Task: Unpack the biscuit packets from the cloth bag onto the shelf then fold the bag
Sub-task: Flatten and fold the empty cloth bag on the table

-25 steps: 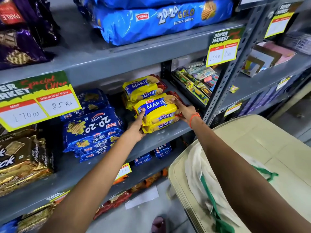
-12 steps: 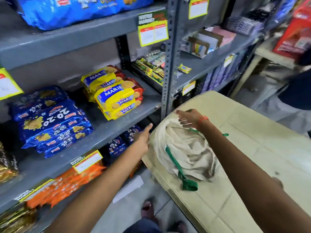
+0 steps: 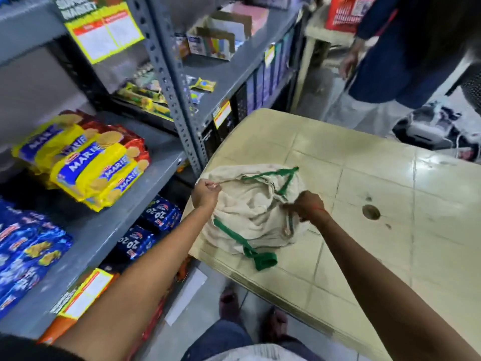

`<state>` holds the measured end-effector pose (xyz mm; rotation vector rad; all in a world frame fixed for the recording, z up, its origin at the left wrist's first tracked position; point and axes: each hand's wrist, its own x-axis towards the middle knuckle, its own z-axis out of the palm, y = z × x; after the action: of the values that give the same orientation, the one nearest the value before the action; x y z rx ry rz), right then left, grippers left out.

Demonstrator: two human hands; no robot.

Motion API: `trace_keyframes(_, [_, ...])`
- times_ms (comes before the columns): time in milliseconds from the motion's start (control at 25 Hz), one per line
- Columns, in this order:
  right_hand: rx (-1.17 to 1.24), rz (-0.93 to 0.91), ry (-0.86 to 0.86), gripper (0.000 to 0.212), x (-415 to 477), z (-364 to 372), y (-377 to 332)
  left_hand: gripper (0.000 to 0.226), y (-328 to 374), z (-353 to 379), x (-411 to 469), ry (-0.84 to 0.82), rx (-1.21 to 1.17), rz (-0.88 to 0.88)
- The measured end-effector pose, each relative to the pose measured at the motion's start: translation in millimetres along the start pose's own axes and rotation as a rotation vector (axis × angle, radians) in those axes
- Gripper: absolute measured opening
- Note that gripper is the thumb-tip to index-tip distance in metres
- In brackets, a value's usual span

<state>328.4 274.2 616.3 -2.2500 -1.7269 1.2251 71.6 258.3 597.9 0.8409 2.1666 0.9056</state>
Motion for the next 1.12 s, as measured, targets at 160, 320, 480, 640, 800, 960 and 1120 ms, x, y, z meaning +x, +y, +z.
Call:
trace_keyframes(160, [-0.112, 0.124, -0.123, 0.033, -12.3, 32.0, 25.5, 0.028, -12.6, -8.7, 40.4, -0.004, 0.373, 0.222])
trace_keyframes(320, [-0.032, 0.143, 0.012, 0.036, 0.9, 43.9, 27.4, 0.041, -9.6, -11.0, 58.8, -0.117, 0.682, 0.297])
trace_keyframes(480, [0.763, 0.274, 0.07, 0.021, 0.0, 33.5, 12.0, 0.026, -2.4, -7.7, 75.1, -0.135, 0.749, 0.294])
trace_keyframes(640, [1.254, 0.29, 0.131, 0.017, 1.9, 8.8, 3.5, 0.043, 20.8, -9.7, 84.3, -0.231, 0.235, 0.072])
trace_keyframes(800, [1.487, 0.219, -0.016, 0.016, 0.4, -30.5, 4.1, 0.045, 42.2, -30.2, 78.8, -0.523, -0.063, -0.071])
trace_keyframes(960, [1.252, 0.133, 0.032, 0.007, -6.2, -57.0, 12.3, 0.054, 38.2, -36.3, 66.0, -0.517, 0.567, 0.267])
trace_keyframes(1120, [0.51, -0.001, 0.275, 0.015, -18.0, -73.5, 37.9, 0.03, 41.0, -43.8, 40.4, -0.186, 0.699, 0.326])
